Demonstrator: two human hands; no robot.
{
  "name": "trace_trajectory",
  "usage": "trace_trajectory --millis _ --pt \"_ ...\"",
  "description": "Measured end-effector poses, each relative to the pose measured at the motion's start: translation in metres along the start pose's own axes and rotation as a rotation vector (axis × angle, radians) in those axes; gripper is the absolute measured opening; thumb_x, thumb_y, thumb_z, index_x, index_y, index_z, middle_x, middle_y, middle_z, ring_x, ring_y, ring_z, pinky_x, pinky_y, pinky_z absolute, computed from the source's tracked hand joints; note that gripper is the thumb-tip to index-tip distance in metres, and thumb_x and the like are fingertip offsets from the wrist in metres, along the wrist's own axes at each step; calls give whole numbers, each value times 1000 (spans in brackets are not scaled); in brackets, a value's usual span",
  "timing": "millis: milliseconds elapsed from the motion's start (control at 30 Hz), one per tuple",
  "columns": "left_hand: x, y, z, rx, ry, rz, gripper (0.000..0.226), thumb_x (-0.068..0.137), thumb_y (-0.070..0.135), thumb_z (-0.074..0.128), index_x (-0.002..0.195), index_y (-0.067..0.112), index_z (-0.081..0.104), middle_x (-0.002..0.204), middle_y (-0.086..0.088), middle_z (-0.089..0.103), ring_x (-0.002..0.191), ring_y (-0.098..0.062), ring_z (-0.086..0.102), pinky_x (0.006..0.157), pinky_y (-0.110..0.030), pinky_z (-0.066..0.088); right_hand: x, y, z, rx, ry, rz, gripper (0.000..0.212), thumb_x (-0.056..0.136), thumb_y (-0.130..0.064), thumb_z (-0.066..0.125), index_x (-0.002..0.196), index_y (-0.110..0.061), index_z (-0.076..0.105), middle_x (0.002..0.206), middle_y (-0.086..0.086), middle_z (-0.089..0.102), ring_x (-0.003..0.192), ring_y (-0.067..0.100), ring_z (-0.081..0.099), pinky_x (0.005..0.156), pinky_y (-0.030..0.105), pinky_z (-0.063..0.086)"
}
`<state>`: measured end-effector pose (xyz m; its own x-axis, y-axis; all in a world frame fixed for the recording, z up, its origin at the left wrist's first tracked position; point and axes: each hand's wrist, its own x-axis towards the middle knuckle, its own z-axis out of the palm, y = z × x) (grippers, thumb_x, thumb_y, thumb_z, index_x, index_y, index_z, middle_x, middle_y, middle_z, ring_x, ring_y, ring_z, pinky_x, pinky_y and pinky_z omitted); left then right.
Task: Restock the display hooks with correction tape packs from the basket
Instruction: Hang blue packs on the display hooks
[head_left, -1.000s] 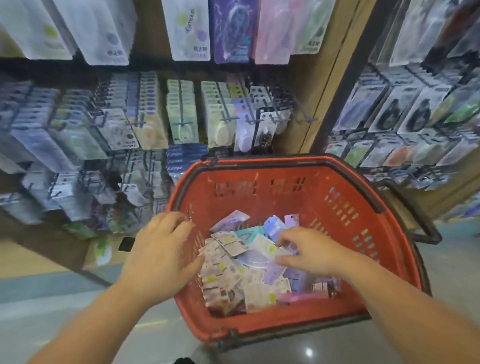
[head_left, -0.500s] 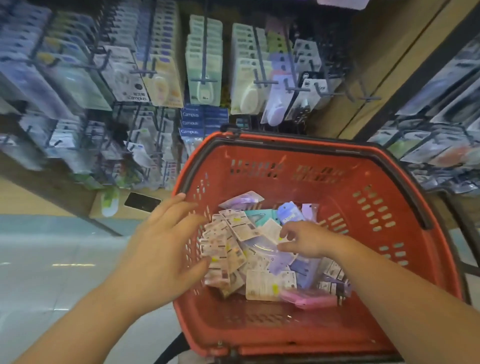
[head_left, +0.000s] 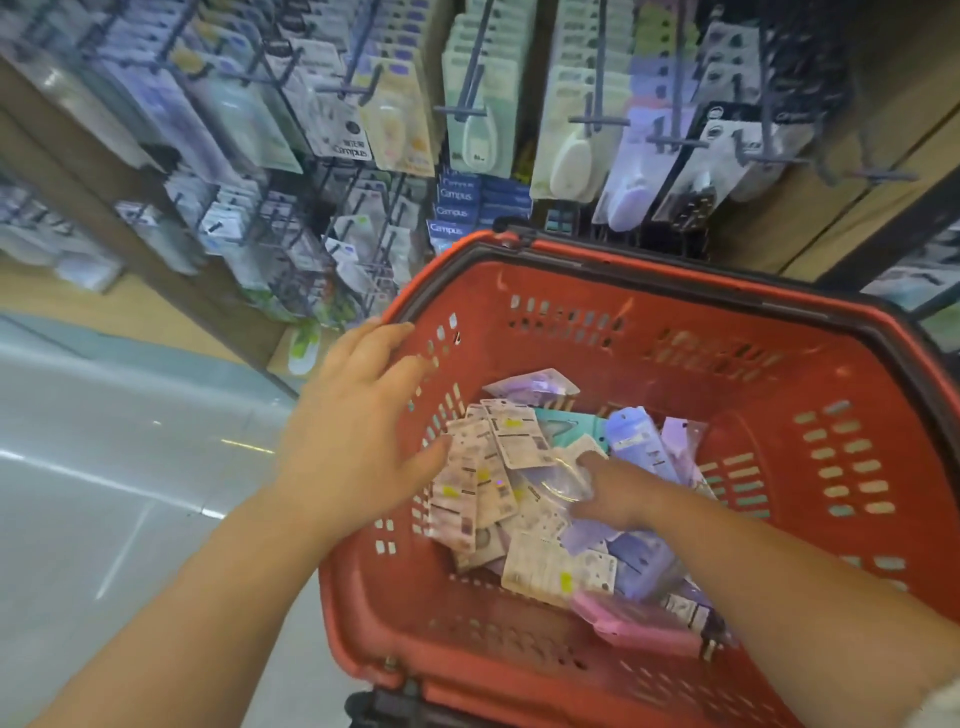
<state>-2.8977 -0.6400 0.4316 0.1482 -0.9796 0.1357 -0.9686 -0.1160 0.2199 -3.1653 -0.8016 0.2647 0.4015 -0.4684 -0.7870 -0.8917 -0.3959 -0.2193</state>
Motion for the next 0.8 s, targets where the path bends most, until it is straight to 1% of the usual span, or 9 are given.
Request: trace_trajectory --millis 100,200,300,367,467,567,633,700,800 --pt "1 1 0 40 0 -8 64 67 43 83 119 7 72 139 -21 59 134 -41 48 117 -41 28 1 -11 10 20 -1 0 88 94 -52 65 156 -11 18 128 14 63 104 31 63 71 31 41" --pt "0 2 1 36 -19 -23 66 62 35 95 119 9 72 140 -19 59 135 -42 47 114 -47 36 1 -15 16 18 68 -1 88 94 -46 69 155 -9 19 130 16 63 113 33 63 67 30 38" --pt "1 2 1 34 9 -10 59 67 38 85 117 9 73 140 -19 60 135 -41 47 112 -51 41 5 -9 17 44 75 -3 72 94 -33 71 147 -10 30 118 18 65 100 33 64 57 31 35" --pt "2 2 1 36 18 -6 59 67 42 79 116 9 73 140 -19 60 135 -42 48 113 -49 38 4 -4 10 40 91 -1 56 93 -27 72 136 -9 42 112 14 64 103 33 64 64 31 38" --pt "1 2 1 35 10 -12 58 70 45 73 115 9 73 140 -18 60 135 -44 49 114 -49 40 -4 3 -11 82 157 -5 41 89 -25 76 122 -10 57 117 10 66 103 29 64 71 30 41" --pt "1 3 1 42 -13 -13 61 74 52 61 117 10 72 140 -18 60 136 -45 50 113 -54 44 -20 9 -41 202 262 -27 16 85 -17 76 97 -18 67 94 -2 63 89 23 59 68 31 45" --pt "1 5 -1 38 -23 -19 63 76 55 59 119 10 72 138 -18 61 135 -46 51 112 -56 46 -38 10 -65 289 343 -50 17 81 -11 76 77 -23 65 75 -5 61 74 23 60 60 31 45" --pt "1 7 -5 31 -10 -18 64 78 56 61 121 10 71 135 -16 64 132 -44 54 110 -57 47 -64 5 -89 313 411 -123 26 81 -10 80 68 -24 63 66 -3 59 61 17 53 54 29 40" --pt "3 18 -13 -21 23 15 67 80 58 63 126 10 69 129 -12 67 125 -37 60 107 -51 48 -106 -15 -121 409 496 -316 12 82 -14 83 75 -18 74 73 2 70 64 15 57 62 31 45"
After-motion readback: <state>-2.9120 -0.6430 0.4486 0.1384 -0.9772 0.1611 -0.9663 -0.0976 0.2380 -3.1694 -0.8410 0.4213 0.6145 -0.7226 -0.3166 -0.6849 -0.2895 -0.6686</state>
